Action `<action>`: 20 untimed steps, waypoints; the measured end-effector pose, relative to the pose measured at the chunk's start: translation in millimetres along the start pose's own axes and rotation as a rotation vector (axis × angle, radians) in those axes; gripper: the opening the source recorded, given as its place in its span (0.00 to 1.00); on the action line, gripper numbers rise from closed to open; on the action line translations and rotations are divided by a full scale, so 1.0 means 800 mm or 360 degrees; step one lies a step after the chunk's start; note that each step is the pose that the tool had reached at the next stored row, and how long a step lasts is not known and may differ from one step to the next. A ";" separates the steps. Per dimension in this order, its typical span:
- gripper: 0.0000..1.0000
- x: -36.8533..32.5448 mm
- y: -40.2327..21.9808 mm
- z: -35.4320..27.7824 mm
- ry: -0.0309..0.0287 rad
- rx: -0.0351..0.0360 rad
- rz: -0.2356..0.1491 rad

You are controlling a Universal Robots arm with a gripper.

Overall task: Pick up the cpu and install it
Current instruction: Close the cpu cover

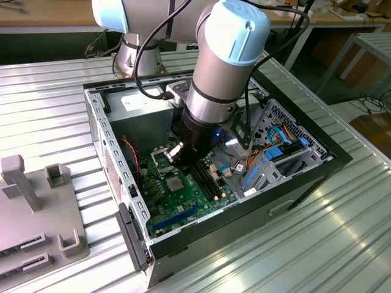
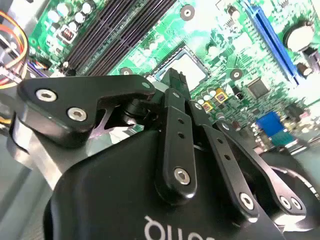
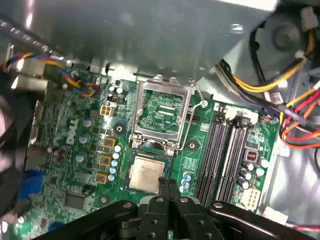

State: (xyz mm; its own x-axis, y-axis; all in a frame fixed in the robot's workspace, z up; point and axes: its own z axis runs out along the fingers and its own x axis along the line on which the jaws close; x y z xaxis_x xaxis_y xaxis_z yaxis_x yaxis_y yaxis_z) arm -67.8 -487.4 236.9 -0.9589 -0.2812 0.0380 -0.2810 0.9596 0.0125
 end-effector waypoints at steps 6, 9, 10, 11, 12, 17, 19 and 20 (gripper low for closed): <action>0.11 -0.0297 0.0052 -0.0009 0.00001 0.0001 -0.0096; 0.11 -0.0297 0.0052 -0.0009 -0.00006 -0.0001 -0.0096; 0.11 -0.0297 0.0052 -0.0009 -0.00008 -0.0002 -0.0096; 0.11 -0.0297 0.0052 -0.0009 -0.00010 -0.0003 -0.0096; 0.11 -0.0297 0.0052 -0.0009 -0.00012 -0.0003 -0.0096; 0.11 -0.0297 0.0052 -0.0009 -0.00028 -0.0008 -0.0096; 0.11 -0.0297 0.0051 -0.0009 -0.00030 -0.0009 -0.0096; 0.11 -0.0297 0.0052 -0.0009 -0.00034 -0.0010 -0.0096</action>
State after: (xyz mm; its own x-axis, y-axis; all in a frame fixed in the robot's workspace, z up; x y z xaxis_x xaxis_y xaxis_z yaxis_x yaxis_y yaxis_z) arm -46.1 -476.8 236.7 -0.9402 -0.3388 0.0349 -0.3382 0.9408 0.0210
